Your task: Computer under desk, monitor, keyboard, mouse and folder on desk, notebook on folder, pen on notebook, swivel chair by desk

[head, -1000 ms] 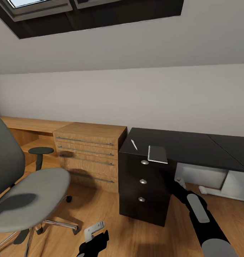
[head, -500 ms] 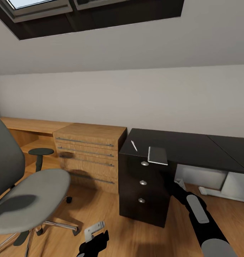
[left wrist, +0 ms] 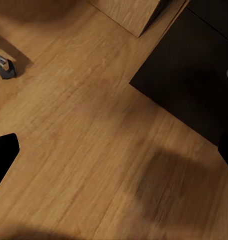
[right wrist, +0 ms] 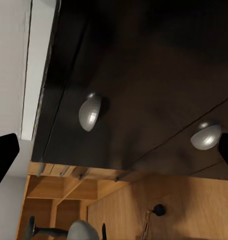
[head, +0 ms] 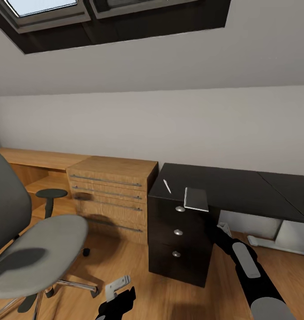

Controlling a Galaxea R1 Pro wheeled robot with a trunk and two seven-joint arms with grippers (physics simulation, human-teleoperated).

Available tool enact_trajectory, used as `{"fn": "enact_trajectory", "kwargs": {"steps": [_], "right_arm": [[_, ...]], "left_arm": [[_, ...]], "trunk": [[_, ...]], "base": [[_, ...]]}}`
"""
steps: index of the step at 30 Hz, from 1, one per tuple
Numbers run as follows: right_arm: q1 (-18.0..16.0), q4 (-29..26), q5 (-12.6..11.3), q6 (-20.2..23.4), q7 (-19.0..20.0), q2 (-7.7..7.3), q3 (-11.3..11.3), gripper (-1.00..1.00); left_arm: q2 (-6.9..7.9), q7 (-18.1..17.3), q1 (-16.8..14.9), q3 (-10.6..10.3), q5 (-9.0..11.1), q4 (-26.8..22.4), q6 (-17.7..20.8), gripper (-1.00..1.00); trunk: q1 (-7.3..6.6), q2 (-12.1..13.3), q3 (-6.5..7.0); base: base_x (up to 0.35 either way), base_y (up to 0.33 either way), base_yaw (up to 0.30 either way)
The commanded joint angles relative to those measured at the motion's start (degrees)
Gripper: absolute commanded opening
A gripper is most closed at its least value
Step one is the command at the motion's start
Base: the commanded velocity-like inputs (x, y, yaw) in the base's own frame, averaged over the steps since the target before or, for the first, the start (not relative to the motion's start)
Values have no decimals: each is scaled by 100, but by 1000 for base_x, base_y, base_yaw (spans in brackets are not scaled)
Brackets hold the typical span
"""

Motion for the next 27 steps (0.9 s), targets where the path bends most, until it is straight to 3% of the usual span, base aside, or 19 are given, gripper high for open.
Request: {"fn": "enact_trajectory", "kwargs": {"steps": [1, 18, 27], "right_arm": [[-4, 0, -5, 34, 16, 2, -15, 100], [-4, 0, -2, 34, 20, 2, -15, 100], [-4, -7, 3, 34, 21, 2, -10, 100]], "left_arm": [[5, 22, -9, -17, 46, -7, -41, 100], [5, 23, -9, -15, 47, -7, -41, 100], [5, 15, -9, -16, 47, -7, -41, 100]], "trunk": [[-24, 39, 12], [-397, 720, 317], [-397, 720, 317]], "base": [[0, 0, 0], [0, 0, 0], [0, 0, 0]]}}
